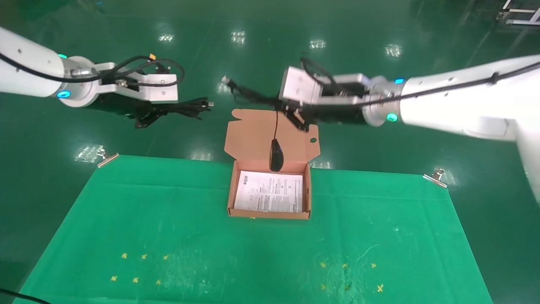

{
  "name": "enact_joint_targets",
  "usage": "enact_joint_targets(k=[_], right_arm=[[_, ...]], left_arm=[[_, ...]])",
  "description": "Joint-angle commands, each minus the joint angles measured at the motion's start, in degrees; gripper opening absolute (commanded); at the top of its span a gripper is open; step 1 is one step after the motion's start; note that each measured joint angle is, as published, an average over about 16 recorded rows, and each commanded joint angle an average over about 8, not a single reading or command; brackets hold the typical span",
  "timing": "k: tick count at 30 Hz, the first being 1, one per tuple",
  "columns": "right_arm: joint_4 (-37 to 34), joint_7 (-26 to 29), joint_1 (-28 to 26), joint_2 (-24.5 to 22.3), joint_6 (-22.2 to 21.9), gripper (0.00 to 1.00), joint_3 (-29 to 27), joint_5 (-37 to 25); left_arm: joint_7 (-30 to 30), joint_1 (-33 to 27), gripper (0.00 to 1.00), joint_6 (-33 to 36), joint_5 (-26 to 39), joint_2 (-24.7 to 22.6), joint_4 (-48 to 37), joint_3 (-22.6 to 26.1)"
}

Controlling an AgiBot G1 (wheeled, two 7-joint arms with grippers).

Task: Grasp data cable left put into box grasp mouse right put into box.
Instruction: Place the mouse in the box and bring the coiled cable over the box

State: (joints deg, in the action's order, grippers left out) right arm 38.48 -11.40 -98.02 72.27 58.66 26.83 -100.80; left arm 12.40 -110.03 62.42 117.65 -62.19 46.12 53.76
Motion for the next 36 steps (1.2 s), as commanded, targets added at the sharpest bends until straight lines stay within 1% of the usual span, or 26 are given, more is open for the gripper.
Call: enact_joint_targets(k=[1,12,19,22,26,33,36], right_arm=[[-0.6,-0.6,0.7,0.1,0.6,0.00,0.1,0.3],[-6.0,-3.2,1.6,3.6,-1.4,0.00,1.6,-0.8],[-7.6,-3.9,2.7,5.4,-1.4,0.00,2.9,2.2],[-8.1,-3.1,3.4,5.5,-2.2,0.00,4.3,3.6],[-9.8,-1.4,4.3,5.6,-4.4,0.00,6.9,4.2],[-14.5,2.2,5.2,5.9,-8.4,0.00,12.6,3.4],[-15.5,3.5,5.5,6.1,-10.2,0.00,15.6,2.8]], left_arm=[[1.3,0.3,0.00,0.7,0.5,0.6,0.9,0.2],[6.8,0.8,0.00,4.1,3.4,3.4,7.0,1.2],[8.3,1.2,0.00,4.3,4.0,4.0,8.9,1.3],[8.6,1.3,0.00,4.4,4.1,4.1,9.3,1.3],[8.9,1.4,0.00,4.5,4.2,4.2,9.7,1.3],[9.1,1.5,0.00,4.5,4.3,4.3,10.0,1.4],[9.2,1.5,0.00,4.5,4.3,4.3,10.0,1.4]])
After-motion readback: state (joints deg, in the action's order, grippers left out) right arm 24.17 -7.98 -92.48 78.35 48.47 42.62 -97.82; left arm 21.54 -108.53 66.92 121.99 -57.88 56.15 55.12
